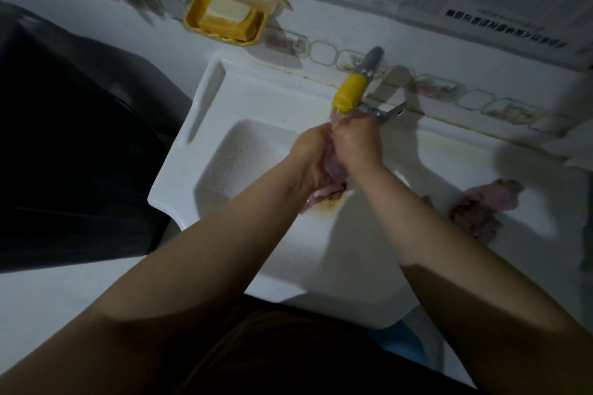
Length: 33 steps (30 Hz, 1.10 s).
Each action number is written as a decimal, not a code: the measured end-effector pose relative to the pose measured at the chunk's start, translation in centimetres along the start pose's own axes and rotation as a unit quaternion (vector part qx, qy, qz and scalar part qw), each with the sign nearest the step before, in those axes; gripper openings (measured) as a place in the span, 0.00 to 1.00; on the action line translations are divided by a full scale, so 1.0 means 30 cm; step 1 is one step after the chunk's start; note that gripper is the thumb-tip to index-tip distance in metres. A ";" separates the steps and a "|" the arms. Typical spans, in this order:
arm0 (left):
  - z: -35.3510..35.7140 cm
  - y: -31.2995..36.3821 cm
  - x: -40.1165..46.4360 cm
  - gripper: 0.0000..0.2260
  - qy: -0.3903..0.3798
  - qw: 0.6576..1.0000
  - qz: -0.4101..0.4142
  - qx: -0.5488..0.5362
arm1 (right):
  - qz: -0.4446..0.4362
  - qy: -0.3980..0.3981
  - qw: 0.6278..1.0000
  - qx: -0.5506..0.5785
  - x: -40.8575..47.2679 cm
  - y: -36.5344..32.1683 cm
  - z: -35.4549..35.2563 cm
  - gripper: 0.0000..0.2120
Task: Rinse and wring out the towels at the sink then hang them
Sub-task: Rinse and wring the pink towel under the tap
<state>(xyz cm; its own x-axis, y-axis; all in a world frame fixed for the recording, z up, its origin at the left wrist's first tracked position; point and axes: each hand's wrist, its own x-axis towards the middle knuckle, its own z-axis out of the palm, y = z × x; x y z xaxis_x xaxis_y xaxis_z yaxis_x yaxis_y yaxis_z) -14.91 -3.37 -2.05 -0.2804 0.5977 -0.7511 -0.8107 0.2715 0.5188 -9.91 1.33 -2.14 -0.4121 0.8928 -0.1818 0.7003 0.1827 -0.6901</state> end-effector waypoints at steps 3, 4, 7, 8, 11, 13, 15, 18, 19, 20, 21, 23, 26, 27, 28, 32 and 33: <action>-0.041 -0.001 -0.003 0.21 -0.064 0.996 -0.039 0.048 | 0.050 0.012 0.993 0.108 0.086 0.034 -0.057 0.16; -0.076 0.011 0.004 0.25 -0.067 0.995 -0.040 0.067 | 0.069 0.000 0.985 0.160 0.091 0.038 -0.066 0.17; -0.198 0.035 0.011 0.27 -0.086 0.989 -0.017 0.116 | 0.135 -0.083 0.938 0.308 0.089 0.050 -0.079 0.13; -0.229 0.039 0.005 0.26 -0.098 0.987 0.001 0.125 | 0.144 -0.106 0.917 0.358 0.089 0.053 -0.083 0.13; -0.290 0.029 0.012 0.15 -0.116 0.978 0.086 0.153 | 0.119 -0.120 0.899 0.403 0.077 0.051 -0.091 0.11; -0.310 0.018 0.026 0.11 -0.077 0.978 0.144 0.129 | 0.110 -0.132 0.898 0.405 0.061 0.050 -0.093 0.09; -0.320 0.021 0.029 0.09 -0.042 0.976 0.189 0.095 | 0.105 -0.135 0.896 0.411 0.064 0.061 -0.091 0.08; -0.324 0.041 0.021 0.10 -0.055 0.969 0.223 0.087 | 0.092 -0.140 0.899 0.405 0.060 0.078 -0.100 0.08; -0.323 0.050 0.019 0.12 -0.063 0.967 0.227 0.099 | 0.088 -0.139 0.903 0.398 0.058 0.084 -0.106 0.08; -0.321 0.059 0.020 0.13 -0.072 0.964 0.227 0.115 | 0.081 -0.132 0.913 0.377 0.057 0.092 -0.115 0.07; -0.317 0.069 0.021 0.14 -0.080 0.962 0.224 0.131 | 0.074 -0.121 0.926 0.351 0.054 0.096 -0.125 0.07; -0.297 0.094 0.019 0.15 -0.087 0.960 0.216 0.158 | 0.054 -0.094 0.948 0.298 0.050 0.092 -0.145 0.11; -0.246 0.139 0.026 0.14 -0.061 0.958 0.206 0.190 | 0.008 -0.093 0.970 0.224 0.052 0.095 -0.156 0.08; -0.222 0.153 0.030 0.14 -0.055 0.953 0.211 0.211 | -0.015 -0.132 0.970 0.205 0.049 0.089 -0.157 0.05; -0.198 0.166 0.036 0.14 -0.050 0.942 0.222 0.245 | -0.036 -0.180 0.968 0.171 0.050 0.090 -0.154 0.03; -0.105 0.225 0.047 0.10 -0.011 0.873 0.289 0.394 | -0.084 -0.271 0.958 -0.035 0.045 0.113 -0.135 0.14; -0.087 0.239 0.043 0.10 -0.022 0.852 0.297 0.430 | -0.080 -0.261 0.961 -0.040 0.042 0.109 -0.139 0.16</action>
<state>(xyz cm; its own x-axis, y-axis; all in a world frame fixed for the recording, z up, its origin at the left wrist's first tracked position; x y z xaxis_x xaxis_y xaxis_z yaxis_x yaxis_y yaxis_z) -22.43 -2.61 -0.36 -0.4747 0.8454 -0.2449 0.1501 0.3519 0.9239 -5.71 4.76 -1.71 -0.7404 0.5257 -0.4189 0.6372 0.3504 -0.6864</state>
